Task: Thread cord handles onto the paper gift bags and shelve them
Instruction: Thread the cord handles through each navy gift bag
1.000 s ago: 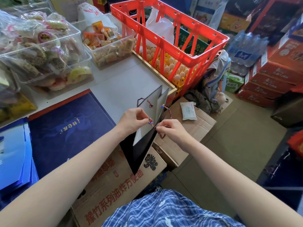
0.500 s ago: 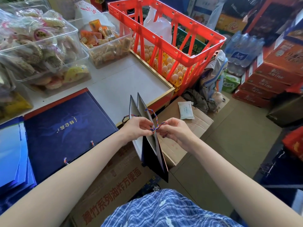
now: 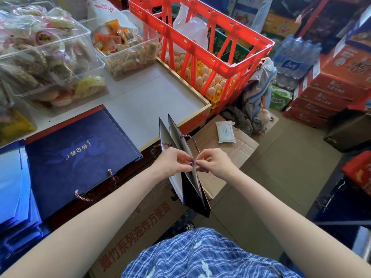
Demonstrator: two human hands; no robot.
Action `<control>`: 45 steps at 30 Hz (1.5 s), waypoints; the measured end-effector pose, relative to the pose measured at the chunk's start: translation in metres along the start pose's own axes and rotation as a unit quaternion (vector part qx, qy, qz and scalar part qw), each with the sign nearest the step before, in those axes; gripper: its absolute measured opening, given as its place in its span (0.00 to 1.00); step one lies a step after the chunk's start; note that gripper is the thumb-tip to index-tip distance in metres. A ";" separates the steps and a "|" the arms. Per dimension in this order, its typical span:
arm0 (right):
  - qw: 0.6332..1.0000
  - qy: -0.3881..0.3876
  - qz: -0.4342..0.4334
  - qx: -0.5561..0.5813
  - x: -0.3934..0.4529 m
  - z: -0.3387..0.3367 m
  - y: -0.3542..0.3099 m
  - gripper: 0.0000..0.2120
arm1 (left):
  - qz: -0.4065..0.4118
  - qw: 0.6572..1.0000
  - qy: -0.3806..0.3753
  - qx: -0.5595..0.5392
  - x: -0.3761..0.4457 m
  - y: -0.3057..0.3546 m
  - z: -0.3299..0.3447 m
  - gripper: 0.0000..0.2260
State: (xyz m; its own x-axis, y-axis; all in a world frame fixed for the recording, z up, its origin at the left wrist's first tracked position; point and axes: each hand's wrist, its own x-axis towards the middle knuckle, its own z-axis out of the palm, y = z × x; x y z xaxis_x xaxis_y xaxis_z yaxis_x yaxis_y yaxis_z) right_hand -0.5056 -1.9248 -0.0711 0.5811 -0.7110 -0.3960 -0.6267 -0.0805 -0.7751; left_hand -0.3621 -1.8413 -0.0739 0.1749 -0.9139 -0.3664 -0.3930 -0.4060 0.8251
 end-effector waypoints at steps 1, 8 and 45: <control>1.000 0.006 -0.005 -0.004 0.000 0.000 0.000 0.03 | 0.005 1.000 0.007 0.014 0.000 0.001 0.003 0.12; 0.996 0.036 -0.050 -0.060 0.003 -0.002 0.003 0.03 | 0.036 0.994 0.075 0.073 0.000 0.004 0.009 0.09; 0.998 -0.001 -0.059 -0.009 0.009 -0.011 0.004 0.11 | -0.023 0.963 0.257 0.080 0.003 -0.017 -0.011 0.17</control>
State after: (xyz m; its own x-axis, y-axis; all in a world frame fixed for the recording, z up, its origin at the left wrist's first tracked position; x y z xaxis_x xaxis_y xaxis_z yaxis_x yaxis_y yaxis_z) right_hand -0.5079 -1.9393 -0.0724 0.6529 -0.6942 -0.3030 -0.5630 -0.1773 -0.8072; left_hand -0.3452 -1.8374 -0.0848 0.6036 -0.7902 -0.1062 -0.5001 -0.4790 0.7215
